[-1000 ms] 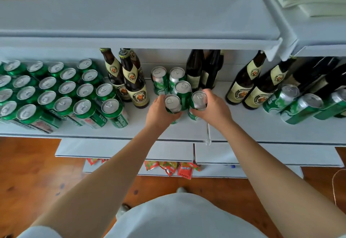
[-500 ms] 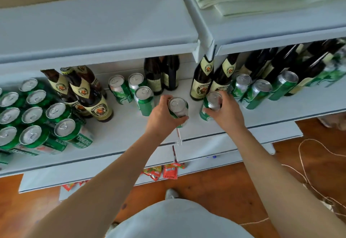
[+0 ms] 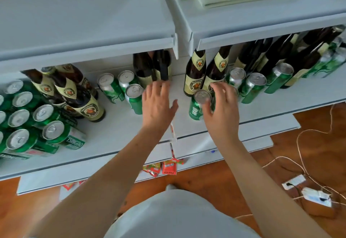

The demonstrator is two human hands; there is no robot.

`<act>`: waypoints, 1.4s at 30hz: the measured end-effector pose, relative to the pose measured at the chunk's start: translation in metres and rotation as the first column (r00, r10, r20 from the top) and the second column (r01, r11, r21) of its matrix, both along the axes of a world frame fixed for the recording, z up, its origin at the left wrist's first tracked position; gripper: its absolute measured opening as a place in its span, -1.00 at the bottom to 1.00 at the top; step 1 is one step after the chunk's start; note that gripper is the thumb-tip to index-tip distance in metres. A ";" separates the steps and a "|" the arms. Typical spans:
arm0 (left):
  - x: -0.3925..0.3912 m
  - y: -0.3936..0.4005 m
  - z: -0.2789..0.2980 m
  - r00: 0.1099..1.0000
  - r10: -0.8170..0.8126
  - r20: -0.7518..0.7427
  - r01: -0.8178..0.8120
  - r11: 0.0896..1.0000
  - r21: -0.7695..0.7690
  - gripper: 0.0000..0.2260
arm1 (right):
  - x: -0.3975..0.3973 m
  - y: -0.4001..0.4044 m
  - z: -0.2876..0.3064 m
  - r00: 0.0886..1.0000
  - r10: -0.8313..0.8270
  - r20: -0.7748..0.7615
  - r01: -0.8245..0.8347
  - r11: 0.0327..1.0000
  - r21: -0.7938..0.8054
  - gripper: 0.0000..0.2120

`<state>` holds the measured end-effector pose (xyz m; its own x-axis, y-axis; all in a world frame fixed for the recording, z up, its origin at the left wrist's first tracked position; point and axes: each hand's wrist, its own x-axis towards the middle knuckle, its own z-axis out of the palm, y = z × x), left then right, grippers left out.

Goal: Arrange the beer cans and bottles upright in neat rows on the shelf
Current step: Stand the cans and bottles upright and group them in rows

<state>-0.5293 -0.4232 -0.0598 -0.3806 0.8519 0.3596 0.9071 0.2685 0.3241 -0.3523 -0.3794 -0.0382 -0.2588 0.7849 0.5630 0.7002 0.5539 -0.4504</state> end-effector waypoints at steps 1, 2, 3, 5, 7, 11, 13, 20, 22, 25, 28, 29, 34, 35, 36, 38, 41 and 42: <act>-0.019 -0.008 0.001 0.991 0.123 -0.047 -0.122 0.992 0.023 -0.48 | -0.007 -0.005 -0.006 0.999 0.051 0.010 -0.051 0.999 -0.008 -0.66; -0.036 -0.014 0.000 0.971 0.238 -0.036 -0.239 0.971 -0.028 -0.48 | -0.014 -0.009 -0.010 0.996 0.088 0.011 -0.088 0.996 -0.028 -0.66; -0.051 -0.017 -0.002 0.947 0.320 0.020 -0.315 0.941 -0.119 -0.45 | -0.019 -0.013 -0.015 0.994 0.108 0.007 -0.107 0.993 -0.051 -0.67; -0.070 -0.019 -0.007 0.917 0.352 0.186 -0.300 0.918 -0.259 -0.46 | -0.025 -0.019 -0.021 0.995 0.097 0.006 -0.096 0.993 -0.073 -0.67; -0.074 -0.020 -0.008 0.908 0.285 0.308 -0.213 0.945 -0.248 -0.50 | -0.026 -0.020 -0.024 0.999 0.050 0.020 -0.048 0.994 -0.095 -0.67; -0.054 -0.026 -0.006 0.917 0.104 0.385 -0.051 0.988 -0.147 -0.52 | -0.021 -0.015 -0.027 0.958 0.013 0.286 0.013 0.996 -0.089 -0.59; -0.036 -0.020 -0.008 0.900 0.006 0.436 0.048 0.992 -0.114 -0.50 | -0.019 -0.012 -0.029 0.908 0.025 0.419 0.007 0.997 -0.075 -0.53; 0.003 0.032 -0.014 0.855 -0.194 0.481 0.239 0.970 -0.033 -0.39 | -0.020 -0.007 -0.016 0.908 -0.007 0.418 0.025 0.999 -0.037 -0.68; -0.001 0.033 -0.017 0.849 -0.217 0.481 0.286 0.955 -0.074 -0.34 | -0.028 -0.012 -0.010 0.923 -0.023 0.383 0.056 0.996 -0.075 -0.67; -0.012 0.012 -0.016 0.861 -0.240 0.449 0.333 0.932 -0.141 -0.23 | -0.052 -0.023 0.010 0.977 -0.001 0.212 0.009 0.999 -0.037 -0.66; -0.033 -0.038 0.002 0.931 -0.148 0.334 0.111 0.986 0.127 -0.46 | -0.094 -0.035 0.033 0.984 0.177 -0.004 -0.176 0.979 0.099 -0.72; -0.043 -0.057 0.009 0.957 -0.054 0.286 -0.023 0.966 0.259 -0.56 | -0.111 -0.037 0.037 0.970 0.244 -0.019 -0.240 0.964 0.118 -0.71; -0.113 -0.129 0.037 0.838 0.406 0.364 -0.536 0.735 0.416 -0.75 | -0.221 -0.016 0.029 0.771 0.448 0.454 -0.489 0.872 -0.031 -0.43; -0.122 -0.137 0.041 0.814 0.432 0.388 -0.571 0.720 0.395 -0.76 | -0.242 -0.010 0.026 0.694 0.459 0.555 -0.514 0.855 -0.064 -0.38; -0.128 -0.143 0.043 0.808 0.437 0.395 -0.577 0.722 0.383 -0.77 | -0.260 -0.004 0.022 0.631 0.464 0.622 -0.531 0.843 -0.090 -0.35; -0.126 -0.156 0.043 0.846 0.376 0.378 -0.514 0.764 0.390 -0.78 | -0.284 0.009 0.010 0.542 0.477 0.692 -0.541 0.828 -0.147 -0.31; -0.108 -0.170 0.036 0.916 0.229 0.330 -0.346 0.866 0.360 -0.82 | -0.295 0.019 -0.007 0.449 0.477 0.756 -0.530 0.823 -0.205 -0.30; -0.103 -0.173 0.033 0.930 0.185 0.319 -0.292 0.897 0.331 -0.82 | -0.293 0.020 -0.011 0.441 0.477 0.760 -0.539 0.818 -0.200 -0.31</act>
